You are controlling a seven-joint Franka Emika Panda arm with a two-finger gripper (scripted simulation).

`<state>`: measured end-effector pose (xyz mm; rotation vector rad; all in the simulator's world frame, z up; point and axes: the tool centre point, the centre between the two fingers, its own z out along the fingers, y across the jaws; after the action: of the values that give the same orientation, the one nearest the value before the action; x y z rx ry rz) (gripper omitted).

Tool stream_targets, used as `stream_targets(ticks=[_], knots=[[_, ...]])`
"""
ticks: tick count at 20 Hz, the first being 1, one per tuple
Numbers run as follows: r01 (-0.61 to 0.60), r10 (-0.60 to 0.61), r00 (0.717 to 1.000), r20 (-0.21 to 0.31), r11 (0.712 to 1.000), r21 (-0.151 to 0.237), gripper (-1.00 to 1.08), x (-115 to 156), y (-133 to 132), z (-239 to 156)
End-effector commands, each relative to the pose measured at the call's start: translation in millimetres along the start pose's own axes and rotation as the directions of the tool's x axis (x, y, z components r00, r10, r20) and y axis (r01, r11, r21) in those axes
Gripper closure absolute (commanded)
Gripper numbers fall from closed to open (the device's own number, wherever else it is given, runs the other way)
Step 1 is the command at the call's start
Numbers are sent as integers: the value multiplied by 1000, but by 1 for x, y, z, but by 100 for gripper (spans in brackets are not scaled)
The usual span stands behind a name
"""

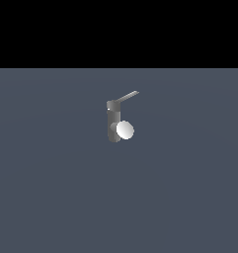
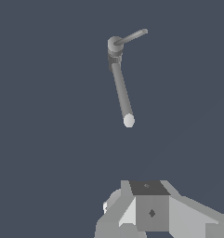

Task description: Turn on the faucet by rotating a designated handle.

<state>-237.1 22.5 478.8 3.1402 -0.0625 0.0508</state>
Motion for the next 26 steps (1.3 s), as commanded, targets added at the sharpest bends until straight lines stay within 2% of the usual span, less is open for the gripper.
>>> stream_targets(ticks=[1,7,13,19,26], knots=[[-36,36,999,1,999,0,108,8,-5,8],[-156,156,988,4,988,-1,108,38,-20,36],[-296,296,955,7,955,-2,108,76,-32,68],[-431,431,903,9,903,-4,108,115,-39,101],[-575,575,818,12,818,-7,108,161,-39,139]])
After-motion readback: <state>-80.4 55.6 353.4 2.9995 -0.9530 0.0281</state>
